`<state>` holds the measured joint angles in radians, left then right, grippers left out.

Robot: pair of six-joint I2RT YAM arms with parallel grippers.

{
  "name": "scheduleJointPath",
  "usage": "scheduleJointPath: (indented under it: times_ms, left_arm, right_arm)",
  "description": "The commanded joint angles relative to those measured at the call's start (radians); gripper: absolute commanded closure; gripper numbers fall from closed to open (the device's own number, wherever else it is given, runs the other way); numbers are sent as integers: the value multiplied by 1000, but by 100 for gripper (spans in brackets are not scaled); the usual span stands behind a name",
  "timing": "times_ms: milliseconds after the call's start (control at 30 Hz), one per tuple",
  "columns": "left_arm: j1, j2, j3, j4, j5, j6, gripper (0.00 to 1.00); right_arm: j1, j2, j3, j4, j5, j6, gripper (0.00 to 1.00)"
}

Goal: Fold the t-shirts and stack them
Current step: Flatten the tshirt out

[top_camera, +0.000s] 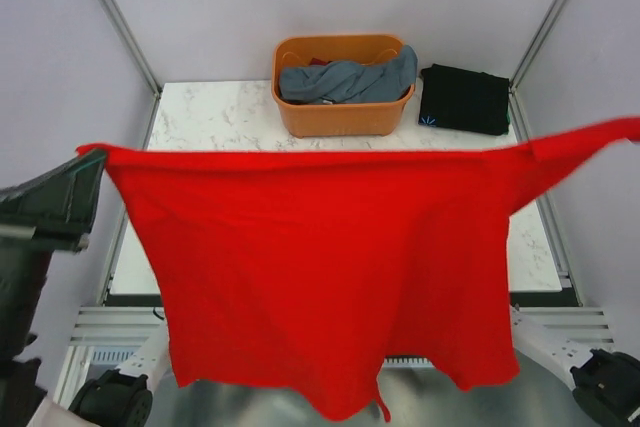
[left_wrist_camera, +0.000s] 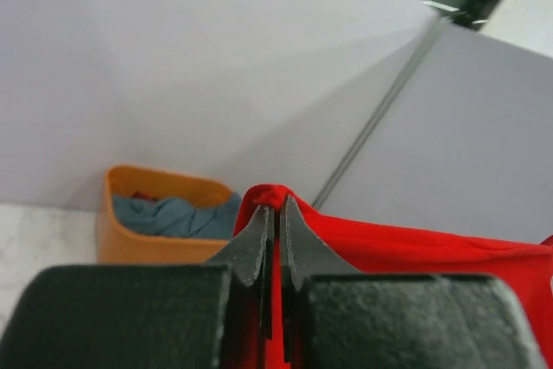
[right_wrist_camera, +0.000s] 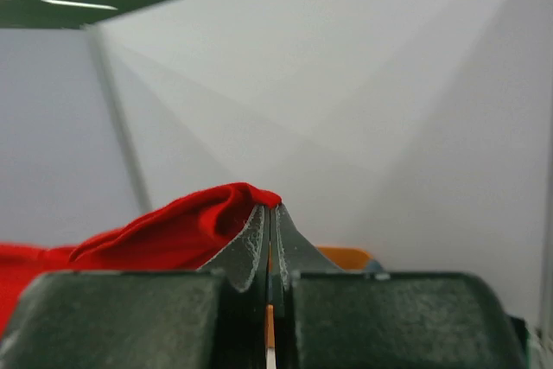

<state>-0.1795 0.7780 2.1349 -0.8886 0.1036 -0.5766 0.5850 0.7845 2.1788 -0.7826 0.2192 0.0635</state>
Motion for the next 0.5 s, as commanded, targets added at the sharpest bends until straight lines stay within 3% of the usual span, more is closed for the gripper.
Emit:
scheduleJointPath:
  times_ms: [0,33,133,200,300,367,400,433,467]
  left_arm:
    - [-5,82,-143,-73,-279,34,98]
    - [-5,113,-179,-75,-307,35,98]
    - [-5,171,-373,-23,-390,44,98]
    - [0,231,-546,86,-436,57,98]
    - [29,328,-742,193,-430,57,98]
    - [109,476,-808,269,-348,26,90]
    - [142,547,-834,277,-302,11,89]
    - [216,616,-830,278,-251,-5,81]
    - [242,680,-820,267,-154,-5,70]
  right_arm:
    - [16,217,-179,-15,427,-80,100]
    - [18,246,-219,-12,521,-77,100]
    - [12,350,-423,95,574,-128,100]
    - [-42,488,-553,272,522,-159,100]
    - [-160,629,-636,350,425,-117,100]
    - [-212,797,-634,388,370,-84,97]
    - [-253,856,-590,388,330,-67,90]
    - [-267,912,-558,382,321,-42,88]
    - [-277,1000,-525,353,306,-36,78]
